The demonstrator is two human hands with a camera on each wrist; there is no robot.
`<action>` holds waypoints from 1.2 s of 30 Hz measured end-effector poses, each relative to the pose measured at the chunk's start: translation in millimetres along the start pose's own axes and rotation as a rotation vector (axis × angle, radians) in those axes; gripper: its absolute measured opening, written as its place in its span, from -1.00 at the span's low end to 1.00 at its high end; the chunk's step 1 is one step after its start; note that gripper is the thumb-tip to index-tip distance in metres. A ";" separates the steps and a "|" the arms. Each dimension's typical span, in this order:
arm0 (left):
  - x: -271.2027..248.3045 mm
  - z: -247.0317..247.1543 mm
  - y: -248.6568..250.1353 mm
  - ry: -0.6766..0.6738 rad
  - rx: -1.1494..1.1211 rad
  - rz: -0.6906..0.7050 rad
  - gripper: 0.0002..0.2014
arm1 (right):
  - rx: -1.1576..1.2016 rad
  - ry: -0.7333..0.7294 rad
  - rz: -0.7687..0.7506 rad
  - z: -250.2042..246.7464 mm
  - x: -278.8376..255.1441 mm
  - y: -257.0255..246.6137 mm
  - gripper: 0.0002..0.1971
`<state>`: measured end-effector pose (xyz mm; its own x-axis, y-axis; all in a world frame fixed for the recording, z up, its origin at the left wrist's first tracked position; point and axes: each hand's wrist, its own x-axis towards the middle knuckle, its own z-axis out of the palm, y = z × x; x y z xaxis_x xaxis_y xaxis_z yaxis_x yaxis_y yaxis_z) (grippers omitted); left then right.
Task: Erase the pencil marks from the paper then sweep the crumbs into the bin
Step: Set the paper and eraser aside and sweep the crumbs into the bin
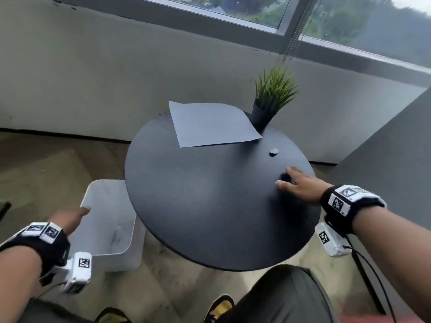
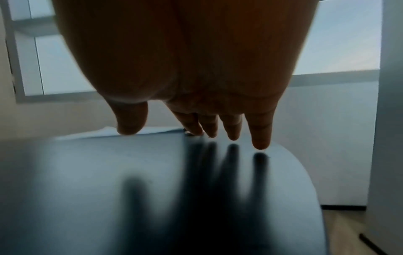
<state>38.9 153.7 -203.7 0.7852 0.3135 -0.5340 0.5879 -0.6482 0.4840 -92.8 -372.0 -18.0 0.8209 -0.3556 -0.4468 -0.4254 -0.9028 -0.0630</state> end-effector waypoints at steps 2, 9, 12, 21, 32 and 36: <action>11.8 9.1 -12.1 -0.036 0.028 -0.046 -0.44 | -0.081 0.020 -0.016 9.2 3.4 -13.0 0.17; -6.8 31.7 -16.9 -0.246 0.222 -0.090 -0.62 | -0.081 -0.136 -0.674 57.2 -86.7 -102.6 -0.08; -29.3 25.9 -9.5 -0.231 0.292 -0.075 -0.64 | 0.128 0.015 -0.328 47.1 -48.2 -95.5 -0.10; -77.5 8.9 -24.9 -0.171 0.569 0.271 -0.58 | 0.173 0.048 -0.404 27.6 -58.2 -81.4 -0.24; -138.6 -17.5 -7.2 -0.197 0.429 0.251 -0.59 | -0.075 -0.122 -0.668 60.5 -106.2 -105.7 -0.26; -140.7 -20.3 -3.9 -0.230 0.525 0.238 -0.61 | 0.402 -0.031 -0.574 60.3 -118.6 -83.2 -0.03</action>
<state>-69.9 126.2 -116.4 0.7866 -0.0016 -0.6174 0.1816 -0.9552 0.2339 -177.7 -240.1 -13.6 0.9493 0.1630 -0.2689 -0.0405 -0.7845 -0.6188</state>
